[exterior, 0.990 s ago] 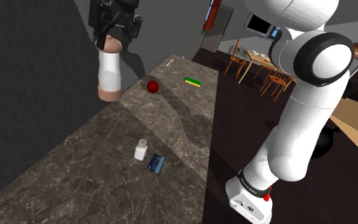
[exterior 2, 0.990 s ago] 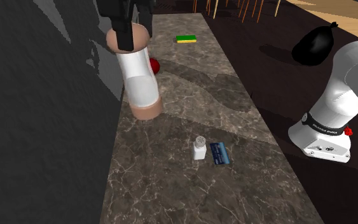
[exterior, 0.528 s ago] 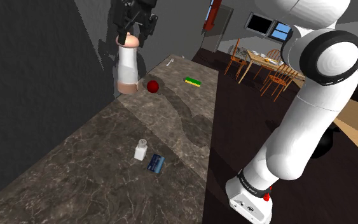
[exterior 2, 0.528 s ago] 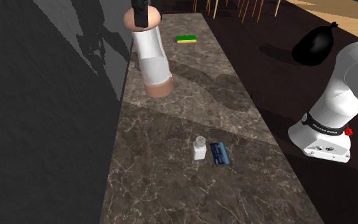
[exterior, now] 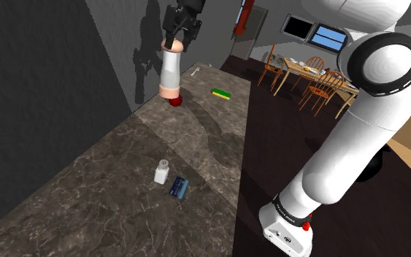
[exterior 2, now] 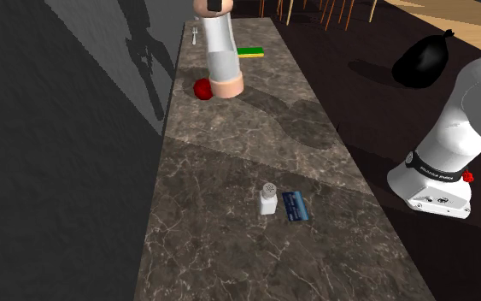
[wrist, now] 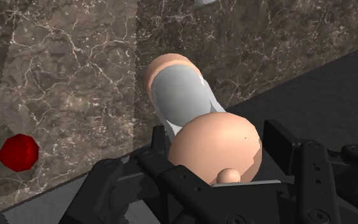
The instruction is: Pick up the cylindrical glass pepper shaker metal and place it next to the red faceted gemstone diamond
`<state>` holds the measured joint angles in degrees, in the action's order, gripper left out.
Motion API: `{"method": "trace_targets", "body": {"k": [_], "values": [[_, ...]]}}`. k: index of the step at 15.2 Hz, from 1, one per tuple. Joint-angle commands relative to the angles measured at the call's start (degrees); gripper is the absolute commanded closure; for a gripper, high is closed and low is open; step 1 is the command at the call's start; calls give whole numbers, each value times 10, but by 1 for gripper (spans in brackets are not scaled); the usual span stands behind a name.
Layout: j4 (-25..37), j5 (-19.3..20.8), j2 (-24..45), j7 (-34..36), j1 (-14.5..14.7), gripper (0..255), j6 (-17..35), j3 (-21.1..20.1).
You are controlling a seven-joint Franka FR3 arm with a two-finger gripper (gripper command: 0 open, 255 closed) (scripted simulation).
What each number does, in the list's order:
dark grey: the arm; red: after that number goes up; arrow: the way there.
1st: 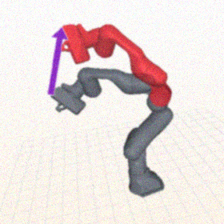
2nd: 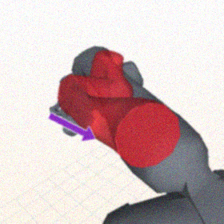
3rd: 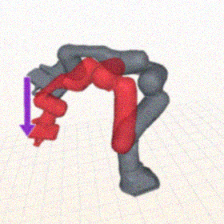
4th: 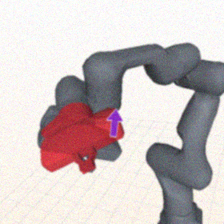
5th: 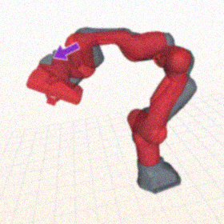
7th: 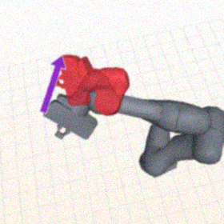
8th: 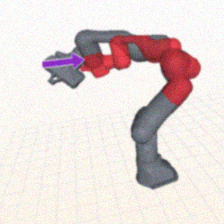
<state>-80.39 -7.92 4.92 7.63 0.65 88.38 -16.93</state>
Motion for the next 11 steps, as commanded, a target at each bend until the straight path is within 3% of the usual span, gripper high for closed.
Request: {"method": "trace_targets", "body": {"k": [1,11], "values": [[-8,-5,-8,-27,-15,255,-4,12],[24,-10,11,-157,-88,255,-38,73]]}}
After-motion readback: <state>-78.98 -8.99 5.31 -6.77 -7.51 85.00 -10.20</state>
